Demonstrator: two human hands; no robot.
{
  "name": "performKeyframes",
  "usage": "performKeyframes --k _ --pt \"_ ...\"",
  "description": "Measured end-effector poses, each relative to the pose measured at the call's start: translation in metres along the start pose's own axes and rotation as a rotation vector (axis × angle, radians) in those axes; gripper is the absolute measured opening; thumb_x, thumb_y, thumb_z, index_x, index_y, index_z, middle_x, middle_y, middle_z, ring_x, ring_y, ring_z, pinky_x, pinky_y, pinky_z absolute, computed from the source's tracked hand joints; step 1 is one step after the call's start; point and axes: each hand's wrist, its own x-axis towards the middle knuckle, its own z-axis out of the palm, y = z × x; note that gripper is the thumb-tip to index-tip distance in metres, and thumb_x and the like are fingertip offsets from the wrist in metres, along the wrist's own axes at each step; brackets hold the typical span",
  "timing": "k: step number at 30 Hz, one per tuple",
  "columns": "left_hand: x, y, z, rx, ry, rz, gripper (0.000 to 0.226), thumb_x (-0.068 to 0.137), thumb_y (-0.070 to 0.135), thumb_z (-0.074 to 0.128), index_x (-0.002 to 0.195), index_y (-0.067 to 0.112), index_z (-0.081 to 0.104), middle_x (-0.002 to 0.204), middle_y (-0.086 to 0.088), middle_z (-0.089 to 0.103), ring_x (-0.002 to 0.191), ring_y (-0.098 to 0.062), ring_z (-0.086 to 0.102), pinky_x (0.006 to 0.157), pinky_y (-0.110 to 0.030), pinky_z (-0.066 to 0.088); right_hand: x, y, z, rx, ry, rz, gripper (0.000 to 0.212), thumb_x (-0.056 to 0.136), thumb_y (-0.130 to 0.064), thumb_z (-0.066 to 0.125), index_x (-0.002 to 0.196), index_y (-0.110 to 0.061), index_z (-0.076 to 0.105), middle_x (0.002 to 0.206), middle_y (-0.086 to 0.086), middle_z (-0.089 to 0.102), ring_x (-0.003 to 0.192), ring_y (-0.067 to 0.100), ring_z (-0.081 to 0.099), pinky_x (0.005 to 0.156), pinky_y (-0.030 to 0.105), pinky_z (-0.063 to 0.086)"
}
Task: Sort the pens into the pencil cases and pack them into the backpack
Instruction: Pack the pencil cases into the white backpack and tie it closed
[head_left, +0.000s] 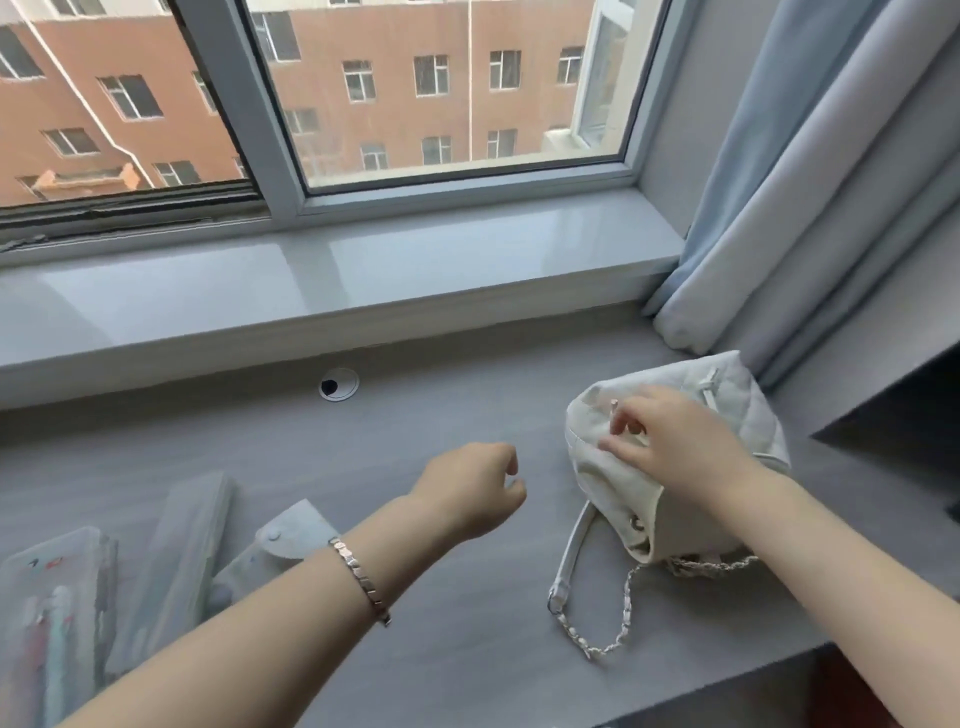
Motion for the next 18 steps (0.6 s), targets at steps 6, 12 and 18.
performKeyframes --k 6,12,18 --pt "-0.004 0.018 0.009 -0.027 -0.023 0.034 0.028 0.091 0.033 0.043 0.112 0.019 0.055 0.111 0.0 0.065 0.102 -0.022 0.058 0.079 -0.029 0.043 -0.03 0.071 0.018 -0.359 0.118 -0.028 0.073 0.088 -0.068 0.022 0.046 -0.015 0.053 0.052 0.001 0.054 0.053 0.023 0.058 0.048 0.031 0.046" --pt "-0.02 0.023 0.006 -0.18 0.042 0.054 0.027 0.088 0.029 0.049 0.113 0.022 0.057 0.104 0.007 0.065 0.097 -0.016 0.06 0.081 -0.029 0.047 -0.016 0.057 0.029 -0.161 0.323 -0.002 0.078 0.083 -0.075 0.019 0.04 -0.014 0.042 0.042 0.003 0.048 0.042 0.022 0.052 0.041 0.027 0.035" --pt "-0.048 0.027 -0.02 -0.487 0.361 0.063 0.019 0.086 0.028 0.06 0.104 0.023 0.061 0.08 0.013 0.058 0.07 -0.002 0.058 0.074 -0.024 0.046 0.006 -0.028 0.0 0.061 0.205 -0.022 0.057 0.073 -0.067 0.053 0.051 -0.015 0.043 0.054 -0.001 0.047 0.064 0.021 0.047 0.057 0.03 0.03"
